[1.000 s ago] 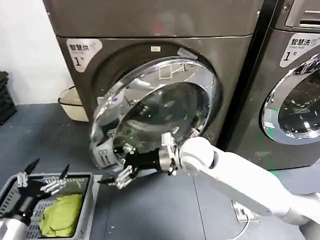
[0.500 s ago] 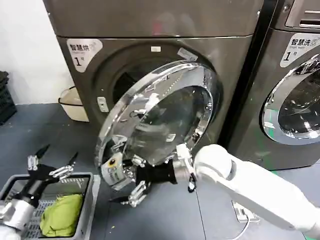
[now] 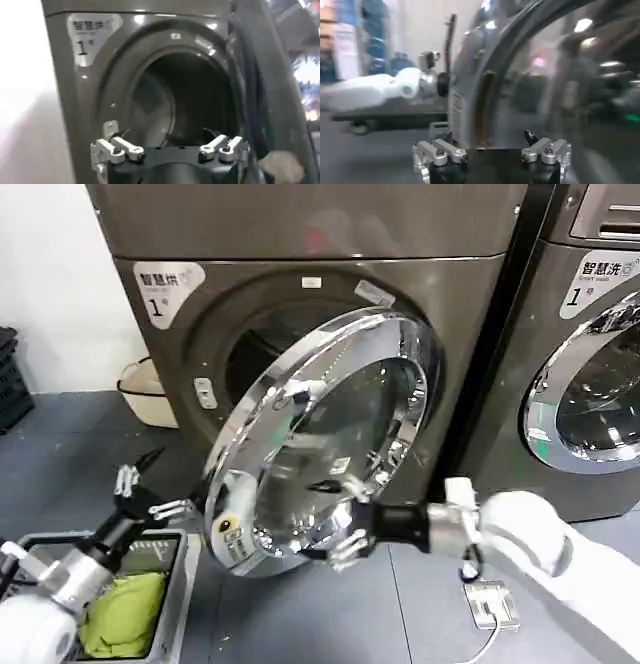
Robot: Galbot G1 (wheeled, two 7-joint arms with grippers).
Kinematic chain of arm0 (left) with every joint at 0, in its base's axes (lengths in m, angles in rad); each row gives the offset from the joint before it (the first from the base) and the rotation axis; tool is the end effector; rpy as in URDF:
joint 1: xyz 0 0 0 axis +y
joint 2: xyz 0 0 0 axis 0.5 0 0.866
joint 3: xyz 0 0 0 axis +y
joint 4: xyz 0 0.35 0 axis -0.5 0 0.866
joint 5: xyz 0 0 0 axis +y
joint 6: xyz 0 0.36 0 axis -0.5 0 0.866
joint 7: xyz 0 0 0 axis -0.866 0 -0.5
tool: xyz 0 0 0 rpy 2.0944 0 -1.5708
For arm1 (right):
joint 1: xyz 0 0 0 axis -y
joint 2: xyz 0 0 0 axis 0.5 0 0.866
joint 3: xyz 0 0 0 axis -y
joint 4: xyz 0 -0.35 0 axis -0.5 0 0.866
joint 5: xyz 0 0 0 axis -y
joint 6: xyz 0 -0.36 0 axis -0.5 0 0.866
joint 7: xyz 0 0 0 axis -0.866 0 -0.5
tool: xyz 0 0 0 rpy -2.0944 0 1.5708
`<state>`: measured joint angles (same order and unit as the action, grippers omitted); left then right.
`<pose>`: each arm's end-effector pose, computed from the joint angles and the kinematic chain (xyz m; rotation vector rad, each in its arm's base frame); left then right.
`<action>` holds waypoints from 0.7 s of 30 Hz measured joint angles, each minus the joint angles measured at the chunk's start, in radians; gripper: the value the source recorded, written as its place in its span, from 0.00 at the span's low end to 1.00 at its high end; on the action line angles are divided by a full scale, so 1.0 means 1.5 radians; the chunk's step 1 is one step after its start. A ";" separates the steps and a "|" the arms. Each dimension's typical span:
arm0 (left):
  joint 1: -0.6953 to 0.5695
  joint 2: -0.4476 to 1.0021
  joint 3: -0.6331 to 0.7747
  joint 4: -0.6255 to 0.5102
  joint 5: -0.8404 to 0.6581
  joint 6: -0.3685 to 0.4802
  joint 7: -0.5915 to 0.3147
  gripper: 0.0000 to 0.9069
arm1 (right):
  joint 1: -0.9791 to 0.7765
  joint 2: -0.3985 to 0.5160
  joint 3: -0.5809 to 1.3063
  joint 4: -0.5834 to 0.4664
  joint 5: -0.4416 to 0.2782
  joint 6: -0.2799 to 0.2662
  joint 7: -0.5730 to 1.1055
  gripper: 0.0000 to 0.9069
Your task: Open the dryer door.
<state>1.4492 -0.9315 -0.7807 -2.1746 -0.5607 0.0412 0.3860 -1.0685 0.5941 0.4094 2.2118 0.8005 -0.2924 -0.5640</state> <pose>0.2356 0.1473 -0.1783 0.7952 2.8563 0.2382 0.2844 -0.0932 -0.1087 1.6203 -2.6214 0.3107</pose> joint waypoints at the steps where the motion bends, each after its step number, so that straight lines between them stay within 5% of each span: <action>1: -0.006 0.005 0.009 0.000 0.000 -0.002 0.005 1.00 | -0.032 0.004 0.038 0.006 -0.004 0.004 0.001 1.00; 10: -0.061 0.023 0.092 -0.004 0.007 -0.008 0.013 1.00 | -0.317 0.086 0.362 0.039 -0.054 0.036 0.025 1.00; 21: -0.131 0.030 0.207 0.011 0.024 -0.011 0.009 1.00 | -0.489 0.226 0.594 0.001 -0.082 0.110 0.107 1.00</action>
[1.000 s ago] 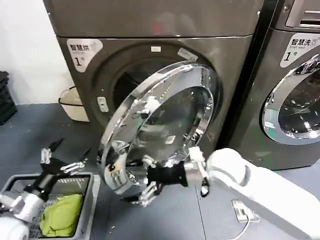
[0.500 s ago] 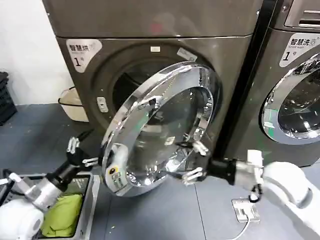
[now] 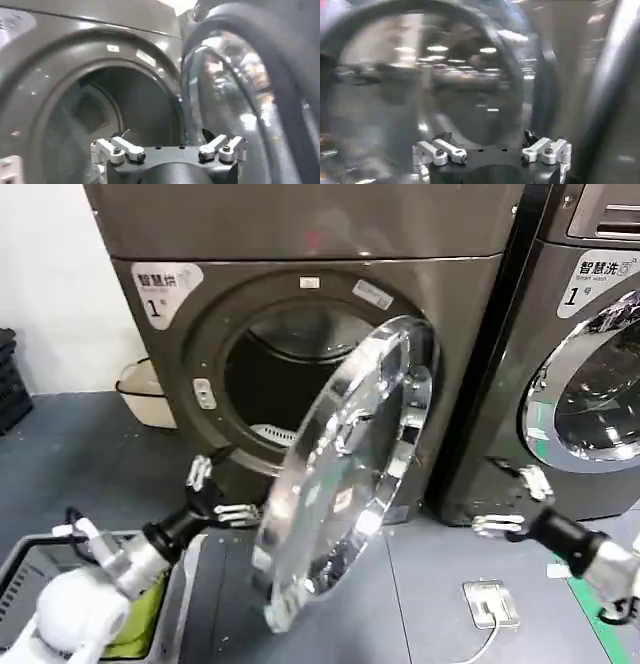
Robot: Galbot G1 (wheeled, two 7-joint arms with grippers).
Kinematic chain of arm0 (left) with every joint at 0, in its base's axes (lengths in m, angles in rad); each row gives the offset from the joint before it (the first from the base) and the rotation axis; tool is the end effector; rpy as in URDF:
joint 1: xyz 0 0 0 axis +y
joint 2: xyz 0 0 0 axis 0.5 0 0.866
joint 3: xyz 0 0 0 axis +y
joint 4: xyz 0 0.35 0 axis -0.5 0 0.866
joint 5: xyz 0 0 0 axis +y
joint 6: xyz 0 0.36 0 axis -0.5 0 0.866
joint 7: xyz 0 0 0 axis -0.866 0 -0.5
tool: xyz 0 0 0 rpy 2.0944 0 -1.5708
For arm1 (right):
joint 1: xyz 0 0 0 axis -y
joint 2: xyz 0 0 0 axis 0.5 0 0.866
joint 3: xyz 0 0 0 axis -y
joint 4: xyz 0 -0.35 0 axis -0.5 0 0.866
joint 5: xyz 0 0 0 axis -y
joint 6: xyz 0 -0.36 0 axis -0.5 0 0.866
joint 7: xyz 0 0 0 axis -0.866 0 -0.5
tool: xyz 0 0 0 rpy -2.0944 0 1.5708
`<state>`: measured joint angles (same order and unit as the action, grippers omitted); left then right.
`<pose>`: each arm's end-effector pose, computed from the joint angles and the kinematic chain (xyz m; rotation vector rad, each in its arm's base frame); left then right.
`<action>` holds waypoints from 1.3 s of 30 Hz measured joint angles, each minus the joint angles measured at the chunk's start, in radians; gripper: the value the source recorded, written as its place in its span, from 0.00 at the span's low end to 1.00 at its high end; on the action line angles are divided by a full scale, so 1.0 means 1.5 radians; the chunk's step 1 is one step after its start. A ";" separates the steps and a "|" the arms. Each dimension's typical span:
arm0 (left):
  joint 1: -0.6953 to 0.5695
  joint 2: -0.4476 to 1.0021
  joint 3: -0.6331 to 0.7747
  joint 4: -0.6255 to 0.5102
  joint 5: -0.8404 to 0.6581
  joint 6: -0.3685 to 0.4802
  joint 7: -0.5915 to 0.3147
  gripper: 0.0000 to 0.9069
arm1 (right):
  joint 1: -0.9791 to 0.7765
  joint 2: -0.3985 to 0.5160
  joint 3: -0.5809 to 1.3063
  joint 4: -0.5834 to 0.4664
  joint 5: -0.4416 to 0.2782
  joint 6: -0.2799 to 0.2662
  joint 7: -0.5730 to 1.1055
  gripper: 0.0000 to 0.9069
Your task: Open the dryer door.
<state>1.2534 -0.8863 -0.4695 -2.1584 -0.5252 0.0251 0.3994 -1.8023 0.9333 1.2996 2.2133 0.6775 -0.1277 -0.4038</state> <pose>0.2669 0.0826 -0.1854 1.1257 2.7102 0.2141 0.1582 -0.2422 -0.1321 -0.4094 3.0770 -0.4170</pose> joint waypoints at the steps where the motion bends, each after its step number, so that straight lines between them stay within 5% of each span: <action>1: -0.010 0.000 0.014 0.004 0.000 0.000 -0.001 1.00 | -0.009 0.014 0.015 -0.007 -0.005 0.009 0.012 1.00; 19: -0.184 -0.045 0.231 0.078 0.011 -0.002 -0.005 1.00 | -0.022 0.196 0.229 -0.159 -0.138 0.058 0.220 1.00; 28: -0.280 -0.081 0.342 0.129 0.017 -0.003 -0.013 1.00 | -0.002 0.233 0.327 -0.253 -0.178 0.030 0.278 1.00; 39: -0.367 -0.127 0.427 0.195 0.022 -0.007 -0.020 1.00 | -0.035 0.220 0.407 -0.338 -0.214 0.063 0.297 1.00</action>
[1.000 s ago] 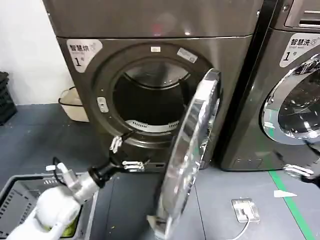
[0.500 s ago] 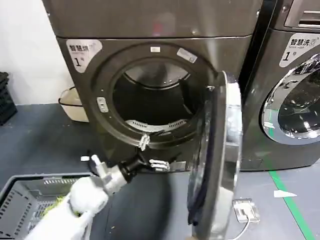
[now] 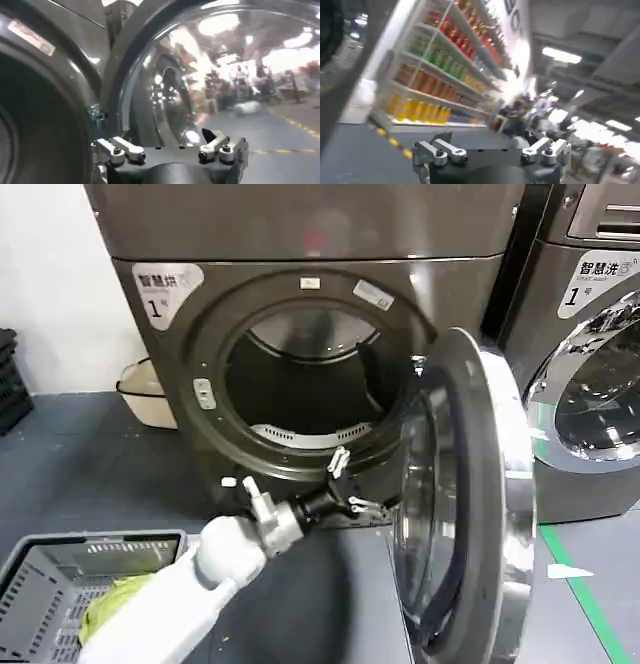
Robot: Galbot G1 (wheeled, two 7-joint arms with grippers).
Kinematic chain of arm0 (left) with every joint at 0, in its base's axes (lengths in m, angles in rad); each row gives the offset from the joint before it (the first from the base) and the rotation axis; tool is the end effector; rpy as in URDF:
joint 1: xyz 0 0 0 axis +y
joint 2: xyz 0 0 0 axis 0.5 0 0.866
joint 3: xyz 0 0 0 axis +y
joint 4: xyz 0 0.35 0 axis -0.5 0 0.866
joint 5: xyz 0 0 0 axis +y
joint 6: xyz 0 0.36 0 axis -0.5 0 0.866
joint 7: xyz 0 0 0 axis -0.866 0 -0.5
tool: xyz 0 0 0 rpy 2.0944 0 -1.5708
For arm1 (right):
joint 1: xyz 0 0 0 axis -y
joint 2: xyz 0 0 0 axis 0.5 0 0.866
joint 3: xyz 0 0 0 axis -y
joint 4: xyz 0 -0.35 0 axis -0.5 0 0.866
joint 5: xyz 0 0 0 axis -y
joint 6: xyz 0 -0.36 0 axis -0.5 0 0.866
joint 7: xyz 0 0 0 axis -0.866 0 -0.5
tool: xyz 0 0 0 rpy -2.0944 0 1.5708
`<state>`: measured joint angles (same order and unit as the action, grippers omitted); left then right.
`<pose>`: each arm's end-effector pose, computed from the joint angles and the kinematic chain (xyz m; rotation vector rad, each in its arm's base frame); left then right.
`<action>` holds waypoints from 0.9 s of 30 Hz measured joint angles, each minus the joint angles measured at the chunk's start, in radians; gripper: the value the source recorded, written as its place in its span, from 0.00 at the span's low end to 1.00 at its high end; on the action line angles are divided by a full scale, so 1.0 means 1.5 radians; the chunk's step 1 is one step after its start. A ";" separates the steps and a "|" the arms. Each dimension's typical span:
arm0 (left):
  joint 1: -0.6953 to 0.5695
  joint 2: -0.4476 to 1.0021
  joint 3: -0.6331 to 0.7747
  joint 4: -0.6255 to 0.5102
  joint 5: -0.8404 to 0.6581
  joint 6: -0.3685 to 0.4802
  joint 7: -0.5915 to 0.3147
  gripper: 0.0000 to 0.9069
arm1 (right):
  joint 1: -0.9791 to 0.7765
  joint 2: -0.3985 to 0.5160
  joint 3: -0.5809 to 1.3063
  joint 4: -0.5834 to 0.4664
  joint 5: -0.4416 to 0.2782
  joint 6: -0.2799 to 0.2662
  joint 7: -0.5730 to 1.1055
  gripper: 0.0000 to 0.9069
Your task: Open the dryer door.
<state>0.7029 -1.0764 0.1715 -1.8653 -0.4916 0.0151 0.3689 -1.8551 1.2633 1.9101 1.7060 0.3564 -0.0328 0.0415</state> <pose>0.3573 -0.0777 -0.2127 1.5523 2.4722 0.1106 -0.0858 -0.4255 -0.1725 -1.6504 -2.3864 0.7372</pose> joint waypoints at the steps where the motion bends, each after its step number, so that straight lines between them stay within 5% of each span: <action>1: -0.006 -0.004 0.005 0.005 0.000 0.000 0.000 1.00 | -0.003 -0.006 0.004 -0.008 0.000 0.001 0.000 1.00; 27: -0.129 -0.157 0.096 0.159 0.035 0.000 -0.024 1.00 | -0.008 -0.041 0.026 -0.029 0.001 -0.012 -0.013 1.00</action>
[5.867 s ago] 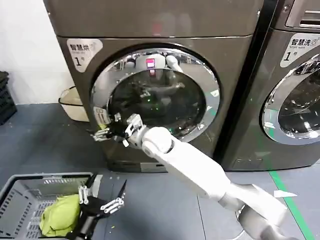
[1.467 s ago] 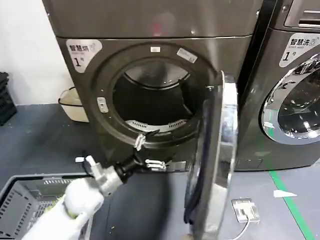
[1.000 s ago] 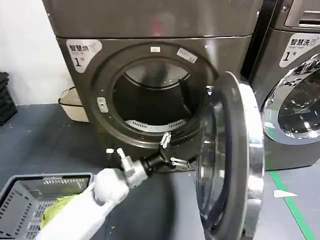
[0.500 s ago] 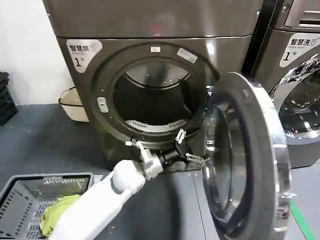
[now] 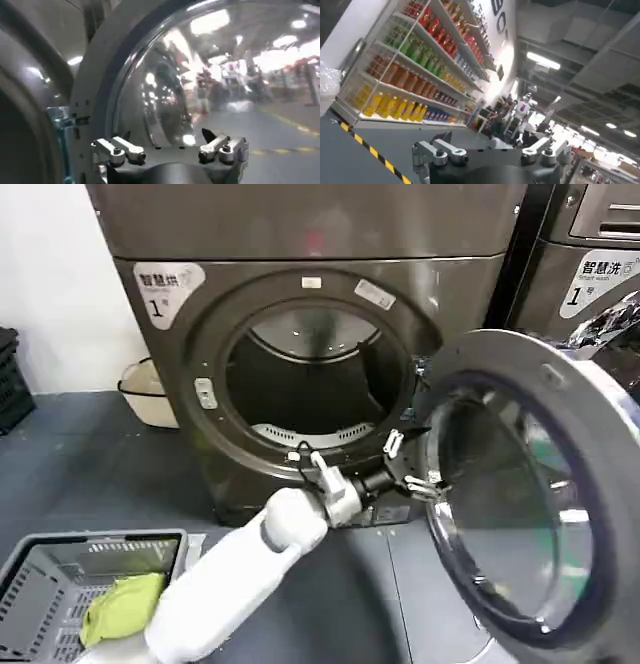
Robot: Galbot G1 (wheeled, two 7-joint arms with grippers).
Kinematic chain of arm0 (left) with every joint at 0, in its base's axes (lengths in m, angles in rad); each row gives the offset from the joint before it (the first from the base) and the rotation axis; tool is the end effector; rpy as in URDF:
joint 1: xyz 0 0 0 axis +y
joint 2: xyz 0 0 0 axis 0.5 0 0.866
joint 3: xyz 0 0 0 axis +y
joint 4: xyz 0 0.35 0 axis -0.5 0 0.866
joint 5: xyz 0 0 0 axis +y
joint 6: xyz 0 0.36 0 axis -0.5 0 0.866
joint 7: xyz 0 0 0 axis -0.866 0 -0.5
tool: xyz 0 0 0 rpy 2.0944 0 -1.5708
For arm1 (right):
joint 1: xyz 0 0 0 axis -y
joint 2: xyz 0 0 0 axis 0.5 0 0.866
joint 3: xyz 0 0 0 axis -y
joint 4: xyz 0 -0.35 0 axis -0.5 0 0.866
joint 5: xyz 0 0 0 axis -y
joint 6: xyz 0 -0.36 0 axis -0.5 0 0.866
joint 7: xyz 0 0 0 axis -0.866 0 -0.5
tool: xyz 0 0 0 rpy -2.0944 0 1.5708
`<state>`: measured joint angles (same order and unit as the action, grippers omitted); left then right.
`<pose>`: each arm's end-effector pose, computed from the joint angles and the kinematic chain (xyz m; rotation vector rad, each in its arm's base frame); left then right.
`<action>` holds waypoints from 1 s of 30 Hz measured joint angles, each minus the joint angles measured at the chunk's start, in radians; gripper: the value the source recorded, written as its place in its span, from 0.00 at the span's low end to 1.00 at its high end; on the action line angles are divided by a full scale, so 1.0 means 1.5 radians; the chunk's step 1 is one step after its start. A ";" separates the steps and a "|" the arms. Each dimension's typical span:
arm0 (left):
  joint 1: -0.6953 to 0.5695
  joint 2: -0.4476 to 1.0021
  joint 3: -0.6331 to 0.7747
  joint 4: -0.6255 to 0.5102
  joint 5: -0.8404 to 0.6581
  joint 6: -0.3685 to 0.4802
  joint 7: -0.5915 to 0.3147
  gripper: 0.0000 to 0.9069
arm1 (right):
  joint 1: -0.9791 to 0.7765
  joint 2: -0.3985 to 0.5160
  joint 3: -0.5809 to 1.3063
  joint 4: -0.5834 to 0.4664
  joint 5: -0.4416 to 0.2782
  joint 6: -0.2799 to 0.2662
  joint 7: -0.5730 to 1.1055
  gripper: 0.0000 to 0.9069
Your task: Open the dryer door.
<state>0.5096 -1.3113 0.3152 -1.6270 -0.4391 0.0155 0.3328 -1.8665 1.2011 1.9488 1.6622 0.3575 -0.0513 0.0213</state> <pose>0.4047 -0.1738 -0.2097 1.5984 2.4219 0.1089 -0.0869 -0.4453 -0.1524 -1.6493 -2.3714 0.7702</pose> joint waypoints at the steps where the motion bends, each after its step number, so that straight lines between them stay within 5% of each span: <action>1: -0.003 -0.007 0.002 0.007 0.000 0.000 0.000 1.00 | 0.000 0.001 0.000 0.001 0.000 0.000 -0.001 1.00; 30: -0.009 -0.055 0.003 0.045 0.006 0.000 -0.002 1.00 | 0.012 0.011 -0.017 0.014 0.000 -0.010 -0.005 1.00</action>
<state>0.4956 -1.3941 0.3200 -1.5597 -0.4303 0.0162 0.3297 -1.8478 1.2177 1.9239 1.6835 0.3575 -0.0662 0.0133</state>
